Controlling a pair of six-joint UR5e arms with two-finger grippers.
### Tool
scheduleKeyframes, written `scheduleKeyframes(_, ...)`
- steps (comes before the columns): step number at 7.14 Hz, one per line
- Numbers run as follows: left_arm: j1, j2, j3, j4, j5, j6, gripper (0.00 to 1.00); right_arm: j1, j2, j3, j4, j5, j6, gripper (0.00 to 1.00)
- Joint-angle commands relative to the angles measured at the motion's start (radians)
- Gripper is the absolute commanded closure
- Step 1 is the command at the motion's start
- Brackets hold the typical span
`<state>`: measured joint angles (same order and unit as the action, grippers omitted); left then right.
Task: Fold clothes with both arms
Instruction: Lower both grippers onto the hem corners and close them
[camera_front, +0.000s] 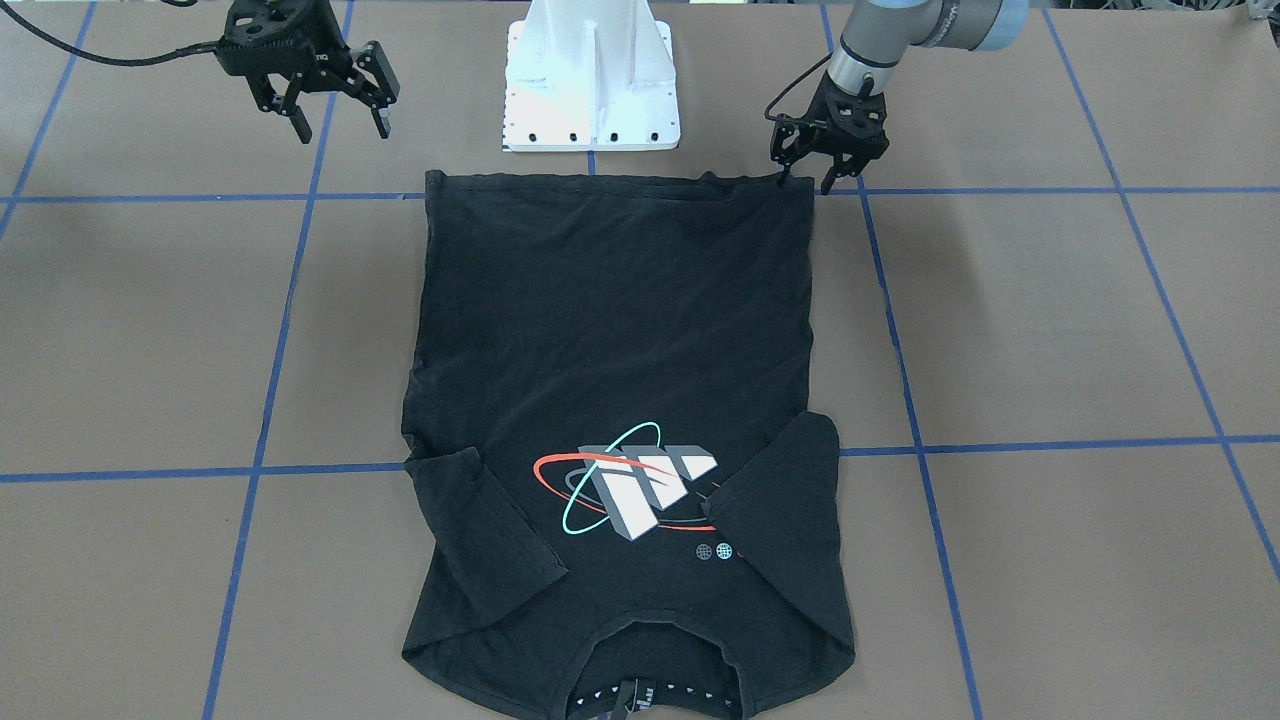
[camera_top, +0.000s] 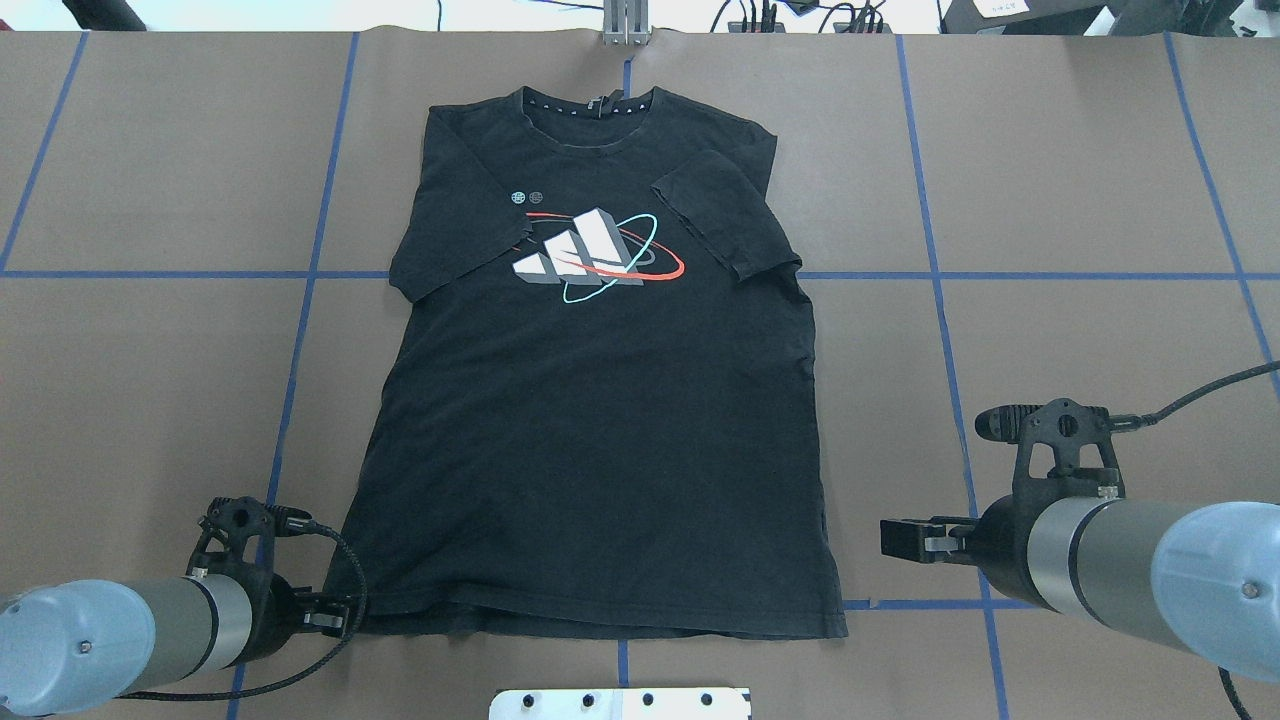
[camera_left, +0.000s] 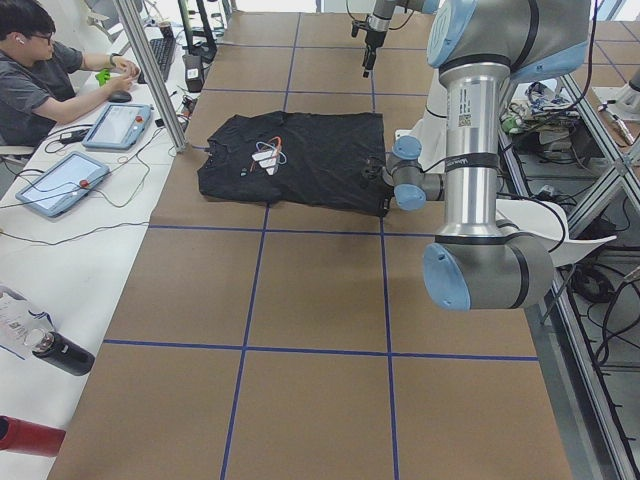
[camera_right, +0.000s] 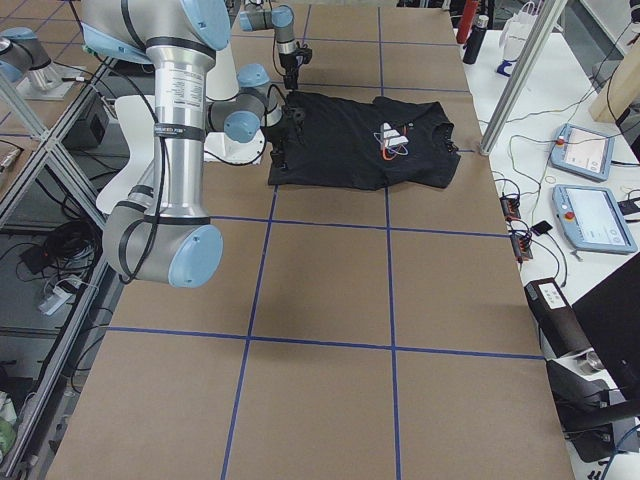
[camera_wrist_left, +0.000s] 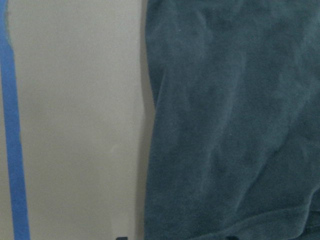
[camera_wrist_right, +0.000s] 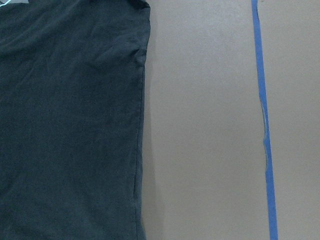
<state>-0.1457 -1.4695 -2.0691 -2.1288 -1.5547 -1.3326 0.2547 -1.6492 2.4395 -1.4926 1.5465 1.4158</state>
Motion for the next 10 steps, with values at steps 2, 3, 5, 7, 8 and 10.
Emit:
scheduleKeyframes(2, 0.017, 0.000, 0.000, -0.002, -0.008, -0.008, 0.49, 0.000, 0.002, -0.001, 0.000, 0.000, 0.000, 0.00)
scheduleKeyframes(3, 0.021, 0.000, 0.000, -0.002, -0.008, -0.008, 0.49, 0.000, 0.002, 0.001, 0.000, 0.000, 0.000, 0.00)
scheduleKeyframes(5, 0.032, -0.006, 0.000, -0.002, -0.008, -0.043, 0.70, 0.000, 0.003, 0.000, 0.000, 0.000, 0.000, 0.00)
scheduleKeyframes(7, 0.032, -0.006, -0.003, 0.000, -0.008, -0.043, 1.00, -0.005, 0.003, -0.001, 0.000, 0.000, 0.000, 0.00)
scheduleKeyframes(8, 0.032, -0.006, -0.009, 0.000, -0.008, -0.043, 1.00, -0.021, 0.005, -0.002, 0.000, -0.005, 0.009, 0.00)
scheduleKeyframes(10, 0.031, -0.005, -0.016, 0.000, -0.008, -0.043, 1.00, -0.164, 0.066, -0.046, 0.000, -0.191, 0.191, 0.01)
